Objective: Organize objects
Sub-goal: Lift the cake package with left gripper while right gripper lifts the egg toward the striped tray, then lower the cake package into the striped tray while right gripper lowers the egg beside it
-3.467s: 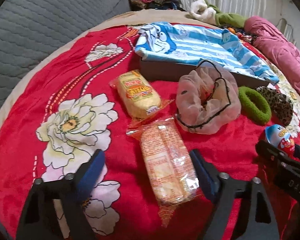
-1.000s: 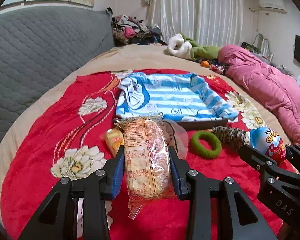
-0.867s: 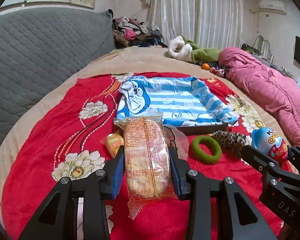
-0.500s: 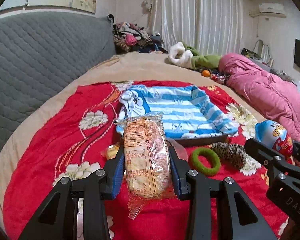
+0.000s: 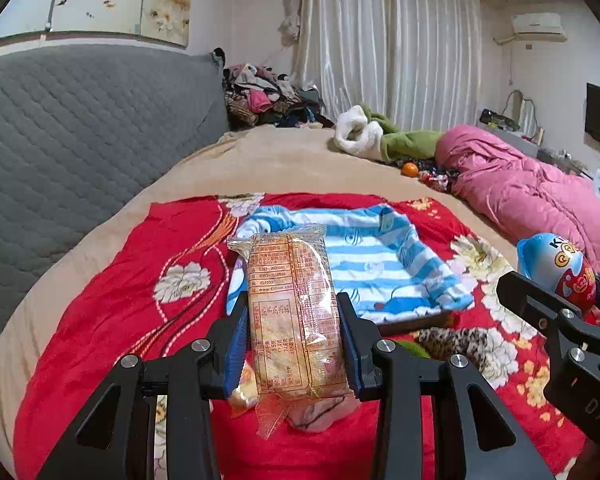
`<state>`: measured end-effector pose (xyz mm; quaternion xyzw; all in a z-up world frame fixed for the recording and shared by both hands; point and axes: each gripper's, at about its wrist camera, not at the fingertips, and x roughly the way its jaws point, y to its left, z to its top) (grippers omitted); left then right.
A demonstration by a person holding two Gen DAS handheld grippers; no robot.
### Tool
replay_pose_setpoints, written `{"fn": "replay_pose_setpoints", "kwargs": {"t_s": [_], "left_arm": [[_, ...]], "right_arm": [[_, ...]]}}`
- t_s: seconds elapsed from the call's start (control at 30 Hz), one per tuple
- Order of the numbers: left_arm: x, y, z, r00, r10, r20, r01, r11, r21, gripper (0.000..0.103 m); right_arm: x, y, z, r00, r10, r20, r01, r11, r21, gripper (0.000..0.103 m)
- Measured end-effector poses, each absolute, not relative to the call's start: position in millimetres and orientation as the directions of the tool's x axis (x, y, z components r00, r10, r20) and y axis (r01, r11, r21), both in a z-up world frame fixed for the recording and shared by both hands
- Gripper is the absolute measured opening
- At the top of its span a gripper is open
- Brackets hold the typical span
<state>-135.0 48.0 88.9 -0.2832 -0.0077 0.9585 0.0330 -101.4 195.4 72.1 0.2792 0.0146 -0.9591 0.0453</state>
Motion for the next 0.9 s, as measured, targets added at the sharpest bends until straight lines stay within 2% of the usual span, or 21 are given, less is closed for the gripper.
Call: {"fn": "replay_pose_setpoints", "kwargs": {"t_s": [0.6,0.9], "left_arm": [[-206.1,56.8,120.7,-0.864,0.043,-0.502,-0.046,-0.999,-0.007,0.042],[-248.7,64.9,115.4,-0.856,0.051,-0.515,-0.051,-0.999,-0.015,0.042]], "right_arm": [[-157.4,194.4,109.6,-0.877,-0.087,-0.472,0.104,-0.994,-0.011,0.055],[-192.9,198.1,105.9,-0.874,-0.091,-0.478,0.105,-0.994,-0.003,0.055]]}}
